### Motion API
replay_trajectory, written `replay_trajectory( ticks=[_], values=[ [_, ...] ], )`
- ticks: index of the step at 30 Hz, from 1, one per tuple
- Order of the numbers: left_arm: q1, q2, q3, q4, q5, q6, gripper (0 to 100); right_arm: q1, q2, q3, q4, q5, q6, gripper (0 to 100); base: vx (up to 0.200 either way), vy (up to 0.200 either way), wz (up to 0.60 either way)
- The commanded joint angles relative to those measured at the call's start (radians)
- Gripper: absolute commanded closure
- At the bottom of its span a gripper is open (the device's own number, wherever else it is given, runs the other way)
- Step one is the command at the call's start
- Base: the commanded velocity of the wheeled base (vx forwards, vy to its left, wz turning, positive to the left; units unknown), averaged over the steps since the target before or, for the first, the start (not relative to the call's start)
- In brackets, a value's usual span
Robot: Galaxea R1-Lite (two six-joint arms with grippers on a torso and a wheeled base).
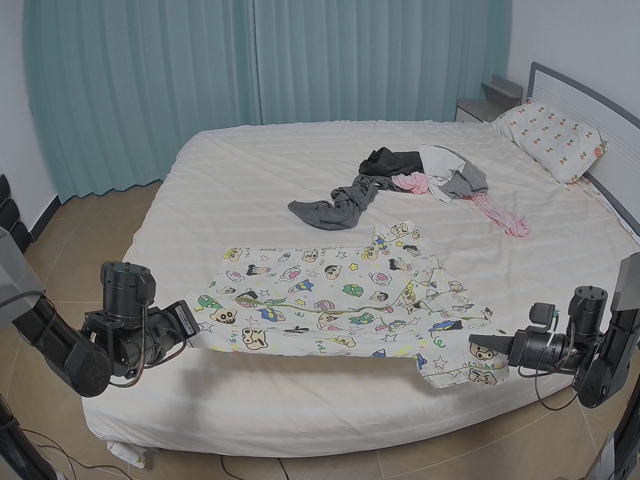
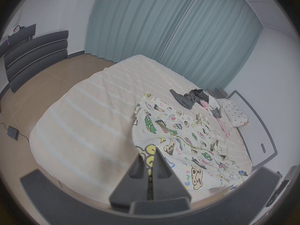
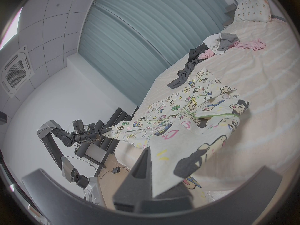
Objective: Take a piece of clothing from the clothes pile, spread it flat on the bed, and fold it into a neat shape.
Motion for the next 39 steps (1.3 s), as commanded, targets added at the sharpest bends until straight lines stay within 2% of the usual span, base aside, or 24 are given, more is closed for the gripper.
replay_trajectory(
  ticks=[1,12,16,23,39],
  values=[
    [0.000,-0.021,0.029,0.000,0.000,-0.003,100,-0.004,-0.008,0.029,-0.010,0.002,-0.015,100,0.000,0.000,0.00],
    [0.000,-0.022,0.035,0.059,0.002,-0.003,100,-0.019,0.004,0.055,-0.010,0.028,-0.047,100,0.000,0.000,0.00],
    [0.002,-0.015,0.001,0.064,0.002,-0.003,100,-0.027,0.015,0.043,-0.010,0.028,-0.044,100,0.000,0.000,0.00],
    [0.002,0.060,-0.143,0.187,0.000,-0.003,100,-0.056,0.084,-0.045,-0.010,0.025,-0.038,100,0.000,0.000,0.00],
    [0.009,0.177,-0.266,0.233,0.008,-0.003,100,-0.055,0.116,-0.108,-0.008,0.049,-0.036,100,0.000,0.000,0.00]
  ],
)
